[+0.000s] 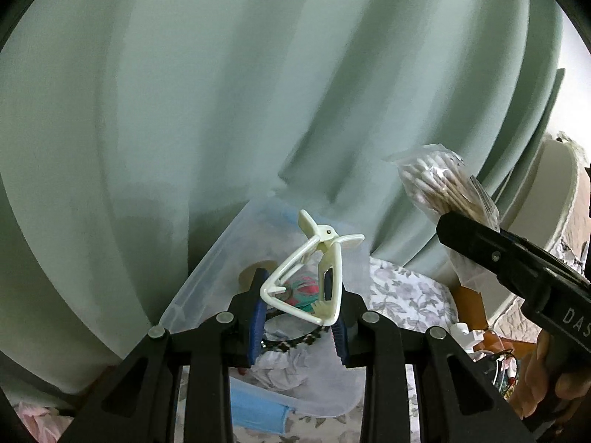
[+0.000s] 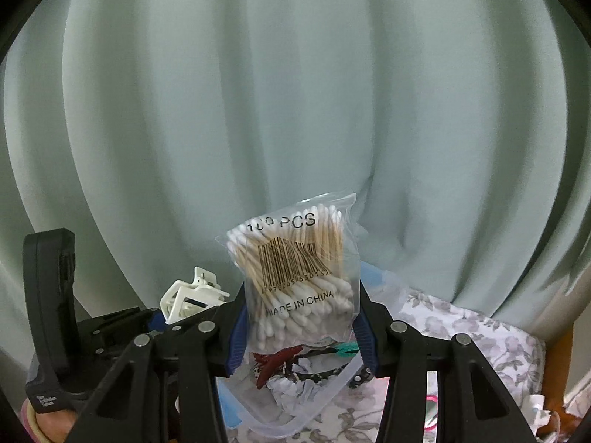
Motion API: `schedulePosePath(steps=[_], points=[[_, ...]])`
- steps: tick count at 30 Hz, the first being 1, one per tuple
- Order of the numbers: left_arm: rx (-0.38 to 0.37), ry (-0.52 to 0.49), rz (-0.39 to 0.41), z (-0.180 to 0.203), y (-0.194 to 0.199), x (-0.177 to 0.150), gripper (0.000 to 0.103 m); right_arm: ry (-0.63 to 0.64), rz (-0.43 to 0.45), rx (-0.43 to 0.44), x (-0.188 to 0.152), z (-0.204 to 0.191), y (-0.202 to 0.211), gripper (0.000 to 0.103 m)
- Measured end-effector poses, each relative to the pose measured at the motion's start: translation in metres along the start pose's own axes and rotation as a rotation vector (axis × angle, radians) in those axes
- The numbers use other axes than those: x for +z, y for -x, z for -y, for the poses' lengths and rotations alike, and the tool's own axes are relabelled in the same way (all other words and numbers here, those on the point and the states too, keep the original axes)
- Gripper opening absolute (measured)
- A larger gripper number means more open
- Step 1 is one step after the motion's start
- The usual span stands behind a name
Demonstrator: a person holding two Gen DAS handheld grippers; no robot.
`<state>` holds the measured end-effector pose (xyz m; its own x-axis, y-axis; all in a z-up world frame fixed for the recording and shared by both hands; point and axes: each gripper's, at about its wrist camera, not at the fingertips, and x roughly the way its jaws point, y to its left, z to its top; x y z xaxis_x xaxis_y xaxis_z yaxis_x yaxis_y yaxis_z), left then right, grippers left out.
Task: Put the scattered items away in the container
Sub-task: 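Lift and carry the white clip and cotton swab bag over the clear container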
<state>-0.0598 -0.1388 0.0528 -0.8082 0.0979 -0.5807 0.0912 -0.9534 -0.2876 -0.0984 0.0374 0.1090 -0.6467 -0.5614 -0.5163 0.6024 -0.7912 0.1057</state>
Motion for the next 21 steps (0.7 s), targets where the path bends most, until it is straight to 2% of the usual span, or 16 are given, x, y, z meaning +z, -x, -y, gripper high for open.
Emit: schedulePosePath(steps=[7,21], points=[[0.017,0.026,-0.035,-0.016,-0.017,-0.003,0.032,0.001,-0.055,0.006,-0.007,0.004,-0.026,0.052],[0.053,0.066,-0.116,-0.038,-0.051,-0.012,0.032,-0.015,-0.219,-0.002,-0.043,0.014,-0.088,0.052]])
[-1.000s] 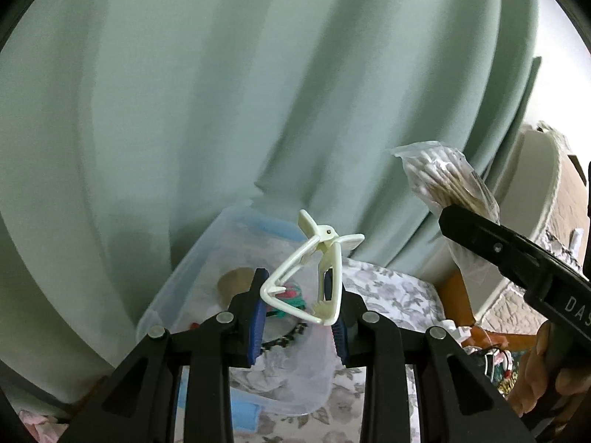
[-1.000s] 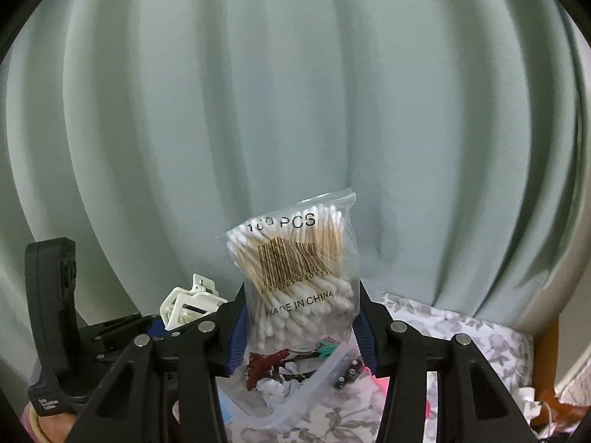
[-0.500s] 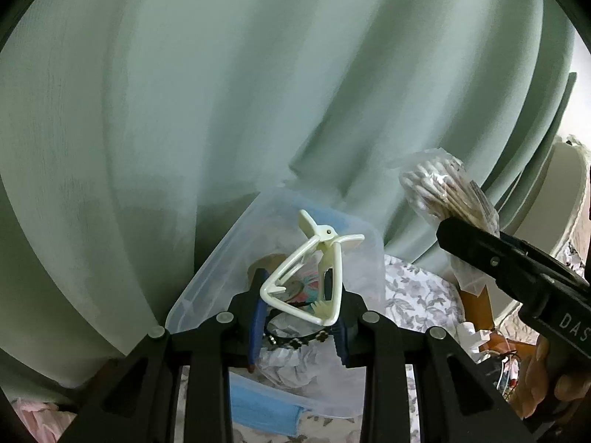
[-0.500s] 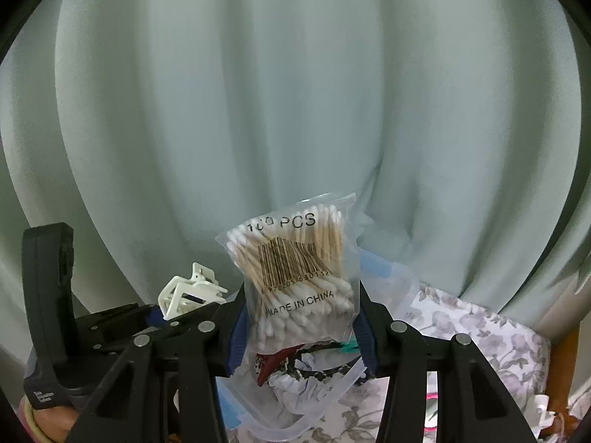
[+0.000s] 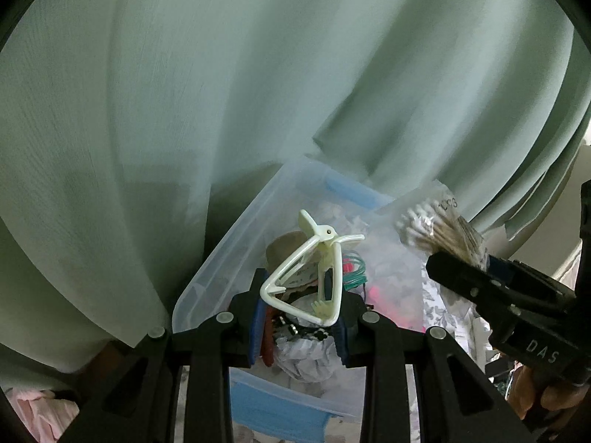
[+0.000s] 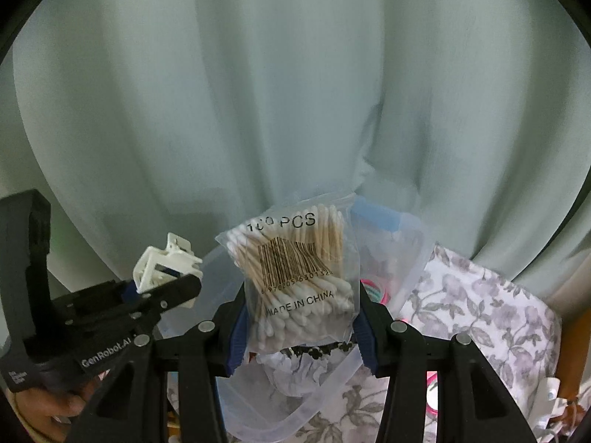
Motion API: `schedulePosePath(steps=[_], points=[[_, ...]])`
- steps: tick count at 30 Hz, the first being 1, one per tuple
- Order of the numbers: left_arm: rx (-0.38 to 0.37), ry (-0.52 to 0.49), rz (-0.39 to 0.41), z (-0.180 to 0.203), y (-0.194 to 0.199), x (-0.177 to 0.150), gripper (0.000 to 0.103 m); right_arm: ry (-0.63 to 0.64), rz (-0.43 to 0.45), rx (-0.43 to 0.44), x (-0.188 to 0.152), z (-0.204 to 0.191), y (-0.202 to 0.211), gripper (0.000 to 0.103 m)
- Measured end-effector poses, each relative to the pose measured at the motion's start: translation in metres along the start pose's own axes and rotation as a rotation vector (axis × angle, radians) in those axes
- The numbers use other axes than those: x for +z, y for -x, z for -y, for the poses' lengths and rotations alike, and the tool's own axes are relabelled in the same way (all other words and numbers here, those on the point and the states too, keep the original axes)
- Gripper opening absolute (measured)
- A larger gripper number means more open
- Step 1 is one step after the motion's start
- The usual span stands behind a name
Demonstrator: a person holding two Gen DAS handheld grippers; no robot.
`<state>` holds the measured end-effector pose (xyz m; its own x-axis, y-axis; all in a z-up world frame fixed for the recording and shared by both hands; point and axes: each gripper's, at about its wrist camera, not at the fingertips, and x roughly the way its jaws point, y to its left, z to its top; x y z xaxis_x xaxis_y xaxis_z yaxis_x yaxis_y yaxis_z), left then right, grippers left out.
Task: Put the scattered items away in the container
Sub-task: 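Lower clip and swab bag into the container and open both tools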
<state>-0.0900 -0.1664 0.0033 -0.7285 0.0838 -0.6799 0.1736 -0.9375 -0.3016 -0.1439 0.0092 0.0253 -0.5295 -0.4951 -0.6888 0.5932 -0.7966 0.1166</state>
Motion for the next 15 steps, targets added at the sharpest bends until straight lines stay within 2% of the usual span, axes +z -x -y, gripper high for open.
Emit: schedulePosePath(steps=[11,13,15], points=[[0.009,0.005,-0.026,-0.002,0.0,-0.007,0.033,0.006,-0.075,-0.017,0.001,-0.014,-0.006,0.054],[0.01,0.006,-0.027,-0.002,0.002,-0.006,0.035,0.007,-0.083,-0.018,0.002,-0.014,-0.011,0.054],[0.005,0.01,-0.023,-0.004,0.001,-0.006,0.047,0.009,-0.093,-0.018,0.001,-0.016,-0.012,0.054]])
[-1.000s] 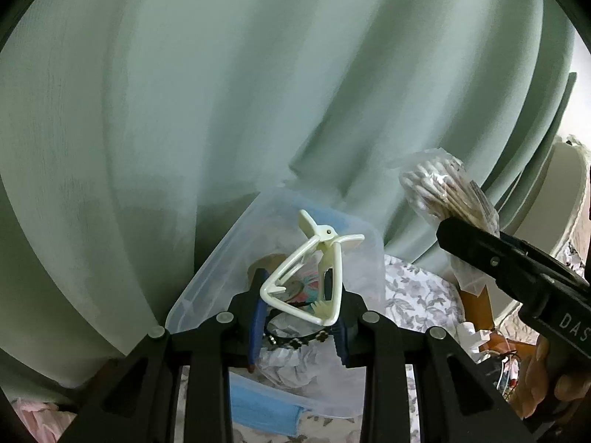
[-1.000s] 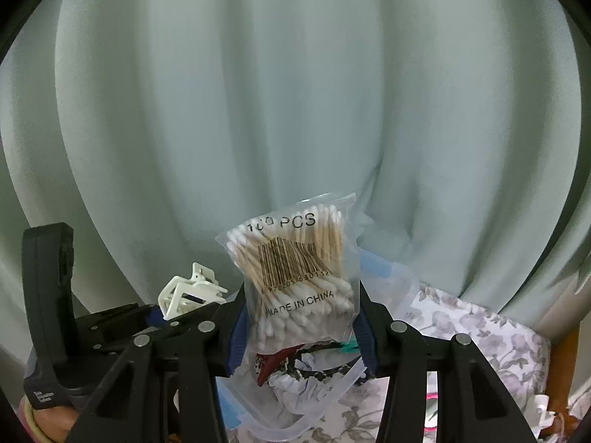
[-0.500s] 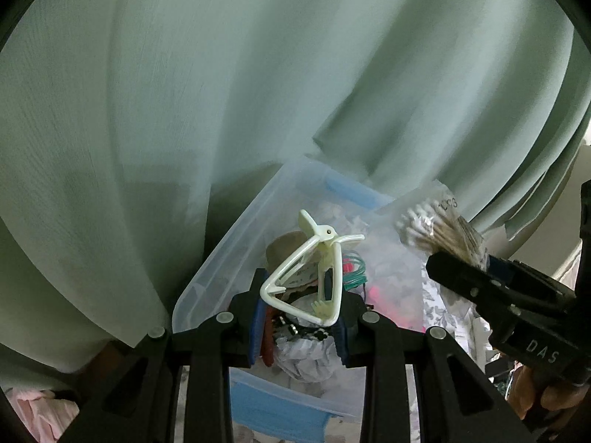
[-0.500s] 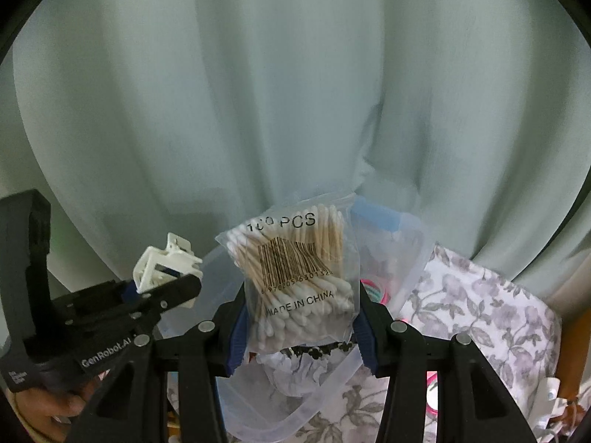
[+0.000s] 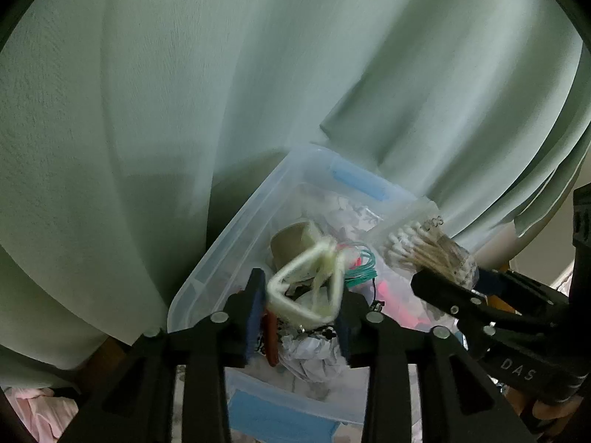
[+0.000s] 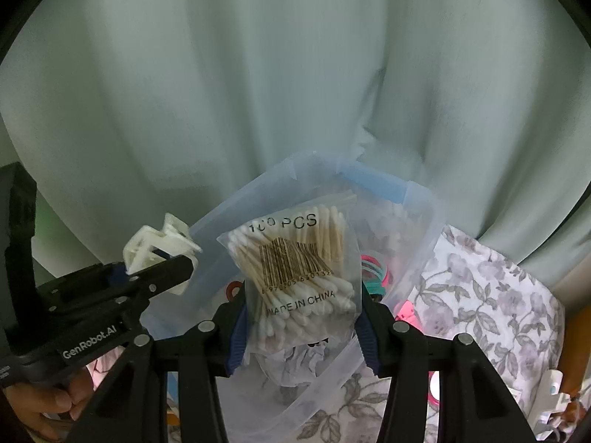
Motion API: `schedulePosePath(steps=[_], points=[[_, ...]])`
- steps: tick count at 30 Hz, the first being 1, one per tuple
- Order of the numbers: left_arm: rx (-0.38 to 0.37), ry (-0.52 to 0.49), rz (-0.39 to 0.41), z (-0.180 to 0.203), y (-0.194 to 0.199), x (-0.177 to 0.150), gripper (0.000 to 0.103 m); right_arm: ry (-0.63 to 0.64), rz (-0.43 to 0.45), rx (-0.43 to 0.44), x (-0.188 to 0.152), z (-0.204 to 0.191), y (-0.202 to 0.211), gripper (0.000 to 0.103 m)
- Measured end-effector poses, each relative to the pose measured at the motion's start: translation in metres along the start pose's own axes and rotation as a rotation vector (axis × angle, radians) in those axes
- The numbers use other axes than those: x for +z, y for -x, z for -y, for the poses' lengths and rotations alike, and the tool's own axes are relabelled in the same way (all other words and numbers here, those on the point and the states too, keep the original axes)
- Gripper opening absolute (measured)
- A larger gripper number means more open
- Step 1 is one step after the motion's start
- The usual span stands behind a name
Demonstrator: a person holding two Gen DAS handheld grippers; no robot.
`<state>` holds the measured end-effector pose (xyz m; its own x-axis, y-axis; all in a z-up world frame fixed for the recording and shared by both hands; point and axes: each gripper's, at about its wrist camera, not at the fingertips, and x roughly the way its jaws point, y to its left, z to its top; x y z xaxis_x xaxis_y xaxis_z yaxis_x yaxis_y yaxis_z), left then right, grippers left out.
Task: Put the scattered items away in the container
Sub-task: 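Lower clip and swab bag into the container and open both tools, then withdraw both tools from the container back toward the pink mirror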
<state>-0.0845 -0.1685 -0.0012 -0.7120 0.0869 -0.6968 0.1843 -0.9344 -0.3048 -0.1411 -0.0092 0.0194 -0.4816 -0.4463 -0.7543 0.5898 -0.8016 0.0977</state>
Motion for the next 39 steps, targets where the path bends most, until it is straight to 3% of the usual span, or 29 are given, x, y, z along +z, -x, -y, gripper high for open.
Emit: schedulePosePath(steps=[4,6,18,24,33,39], points=[[-0.007,0.003,0.006,-0.002,-0.002,0.001,0.055,-0.001,-0.015,-0.004,-0.001,0.0,-0.004,0.058],[-0.008,0.002,0.007,-0.002,-0.001,0.0,0.064,-0.003,-0.011,-0.005,-0.001,-0.001,0.0,0.062],[0.002,0.003,0.015,0.0,-0.005,0.003,0.071,-0.011,0.012,-0.033,-0.004,0.006,0.005,0.083],[0.025,-0.006,0.027,0.002,0.001,0.003,0.082,-0.024,0.031,-0.045,-0.007,0.013,0.01,0.103],[0.036,-0.048,0.044,0.016,0.013,0.0,0.087,-0.037,0.062,-0.061,-0.017,0.018,0.028,0.103],[0.021,-0.094,0.064,0.033,0.024,-0.003,0.09,-0.104,0.095,-0.025,-0.031,0.032,0.044,0.103]])
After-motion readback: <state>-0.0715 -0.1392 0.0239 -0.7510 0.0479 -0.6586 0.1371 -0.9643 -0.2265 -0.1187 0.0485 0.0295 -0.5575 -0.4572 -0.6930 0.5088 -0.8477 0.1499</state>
